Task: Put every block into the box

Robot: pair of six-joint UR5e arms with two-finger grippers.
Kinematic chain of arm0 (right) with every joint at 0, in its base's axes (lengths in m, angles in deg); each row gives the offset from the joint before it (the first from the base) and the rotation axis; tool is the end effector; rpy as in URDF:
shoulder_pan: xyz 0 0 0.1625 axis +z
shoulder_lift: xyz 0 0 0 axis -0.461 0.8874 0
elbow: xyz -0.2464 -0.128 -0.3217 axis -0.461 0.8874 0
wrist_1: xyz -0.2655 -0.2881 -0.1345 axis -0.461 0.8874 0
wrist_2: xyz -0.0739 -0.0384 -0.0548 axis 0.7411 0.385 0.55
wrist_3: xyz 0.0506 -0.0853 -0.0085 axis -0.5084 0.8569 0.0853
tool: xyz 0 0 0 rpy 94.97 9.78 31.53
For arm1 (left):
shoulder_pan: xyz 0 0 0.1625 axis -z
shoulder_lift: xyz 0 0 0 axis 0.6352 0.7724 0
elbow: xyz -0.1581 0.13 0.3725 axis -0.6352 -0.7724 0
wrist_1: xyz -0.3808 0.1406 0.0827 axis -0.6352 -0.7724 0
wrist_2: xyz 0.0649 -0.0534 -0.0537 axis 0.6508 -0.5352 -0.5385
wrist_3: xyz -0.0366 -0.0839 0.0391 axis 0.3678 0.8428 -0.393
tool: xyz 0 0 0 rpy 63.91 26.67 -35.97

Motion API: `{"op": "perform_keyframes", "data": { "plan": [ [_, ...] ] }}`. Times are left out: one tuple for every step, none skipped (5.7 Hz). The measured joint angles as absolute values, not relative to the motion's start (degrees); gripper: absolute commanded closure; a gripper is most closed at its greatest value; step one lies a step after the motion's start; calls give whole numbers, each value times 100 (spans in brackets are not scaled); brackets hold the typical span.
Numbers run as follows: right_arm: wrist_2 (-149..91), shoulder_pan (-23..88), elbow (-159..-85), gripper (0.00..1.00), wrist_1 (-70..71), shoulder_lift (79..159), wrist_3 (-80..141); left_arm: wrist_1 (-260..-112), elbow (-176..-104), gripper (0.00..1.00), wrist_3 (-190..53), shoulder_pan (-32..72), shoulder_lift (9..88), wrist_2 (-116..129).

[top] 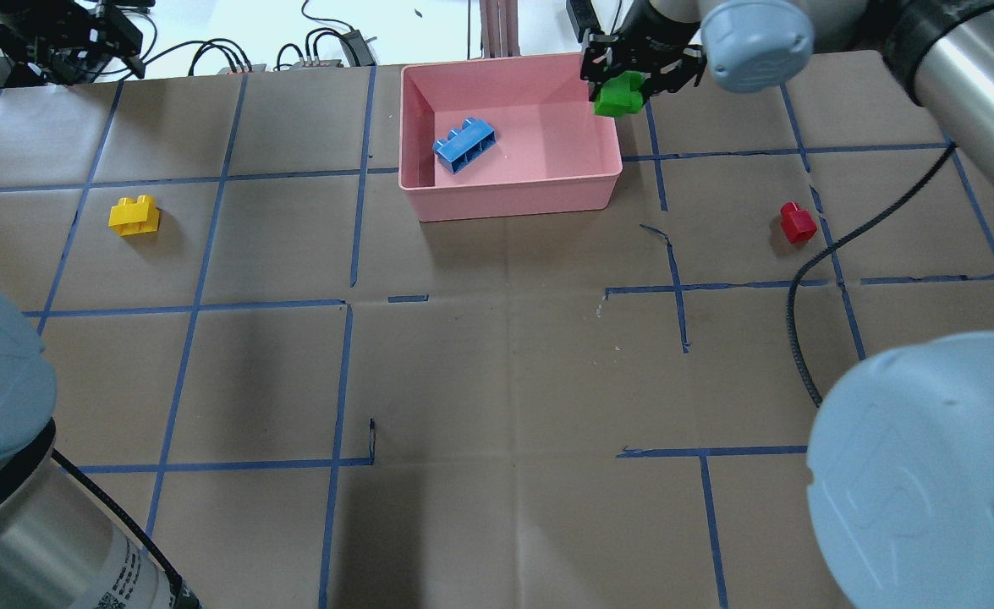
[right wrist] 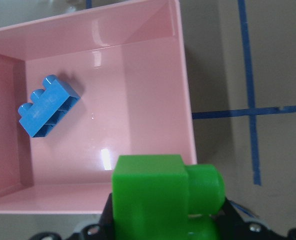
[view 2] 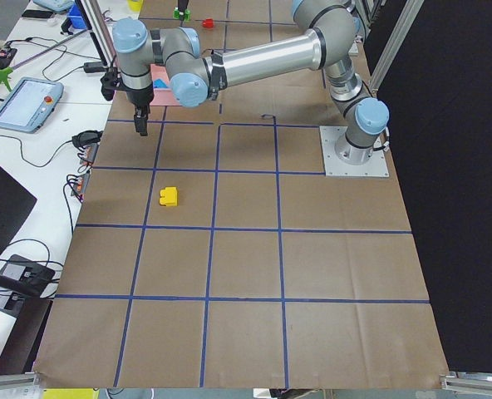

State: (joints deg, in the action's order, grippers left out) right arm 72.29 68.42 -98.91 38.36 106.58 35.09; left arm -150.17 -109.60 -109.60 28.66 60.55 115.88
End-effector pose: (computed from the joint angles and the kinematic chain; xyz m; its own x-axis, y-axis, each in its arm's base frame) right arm 0.2277 -0.7112 0.3631 -0.9693 0.0530 -0.2402 0.0969 0.9799 -0.1746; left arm 0.1444 -0.7254 0.4216 -0.9968 0.0759 -0.0247 0.0785 0.9890 -0.1256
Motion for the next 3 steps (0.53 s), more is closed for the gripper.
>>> {"op": "perform_keyframes", "data": {
  "plan": [
    [7192, 7133, -9336, 54, 3900, 10120, 3144, -15061, -11021, 0, -12466, 2674, 6046, 11635],
    [7190, 7286, -8989, 1, 4030, 9793, 2963, -15115, -11101, 0, -14013, 2538, 6042, 11677],
    [7222, 7336, -8880, 0, 4313, 9655, 2901, -15140, -11223, 0, -15575, 2385, 6035, 11683]
  ]
}}
